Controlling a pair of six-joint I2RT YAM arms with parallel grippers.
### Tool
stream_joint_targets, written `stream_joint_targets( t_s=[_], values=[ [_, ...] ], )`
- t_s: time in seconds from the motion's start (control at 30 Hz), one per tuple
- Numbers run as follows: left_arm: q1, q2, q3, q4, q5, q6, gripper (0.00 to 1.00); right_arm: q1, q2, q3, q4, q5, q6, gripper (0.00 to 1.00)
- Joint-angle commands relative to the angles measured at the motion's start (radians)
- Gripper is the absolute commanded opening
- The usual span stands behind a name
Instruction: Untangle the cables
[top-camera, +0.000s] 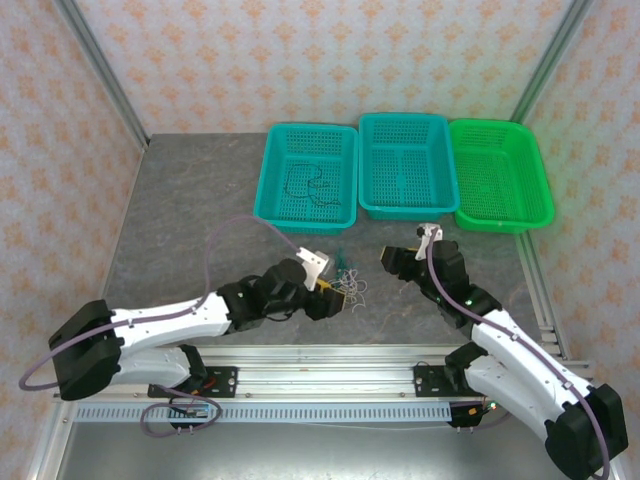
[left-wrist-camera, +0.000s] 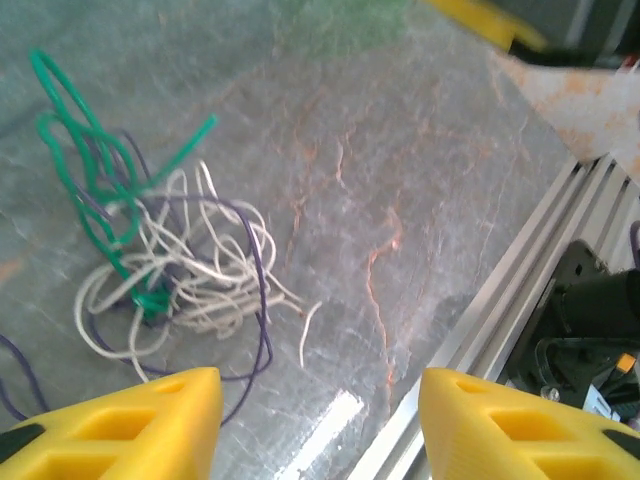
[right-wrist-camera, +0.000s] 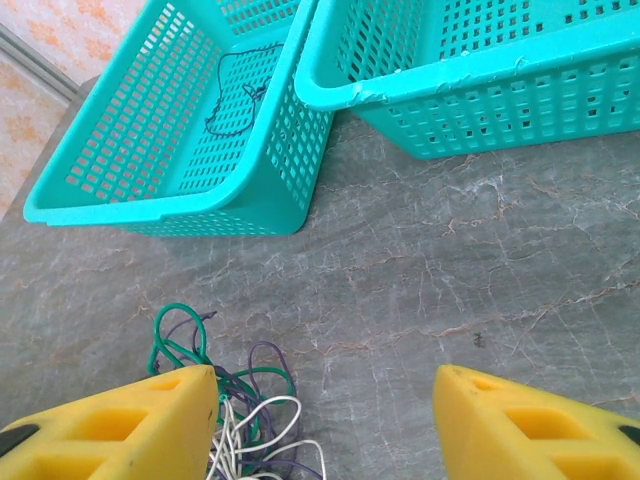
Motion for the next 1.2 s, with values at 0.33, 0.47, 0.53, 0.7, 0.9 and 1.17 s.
stream_joint_targets(
  t_s=[0.33, 0.47, 0.53, 0.7, 0.9, 1.17],
  values=[
    [-0.093, 0.357, 0.338, -0.260, -0.375, -0.245, 0.37, 0.003, -0.015, -0.006, -0.002, 0.024, 0.076, 0.59],
    [-0.093, 0.383, 0.366, -0.327, -0.449, -0.243, 0.33, 0.005, -0.028, -0.013, -0.005, 0.030, 0.084, 0.60],
    [-0.093, 0.386, 0.367, -0.324, -0.440, -0.237, 0.32, 0.004, -0.031, -0.019, 0.001, 0.034, 0.085, 0.60],
    [-0.092, 0.425, 0.372, -0.298, -0.406, -0.228, 0.24, 0.004, -0.029, -0.031, 0.019, 0.045, 0.095, 0.60],
    [-0.090, 0.444, 0.379, -0.291, -0.408, -0.232, 0.06, 0.003, -0.029, -0.030, 0.010, 0.024, 0.080, 0.60],
    [-0.037, 0.318, 0.260, -0.131, -0.219, -0.158, 0.00, 0.083, 0.001, -0.058, 0.109, -0.215, -0.045, 0.68]
  ],
)
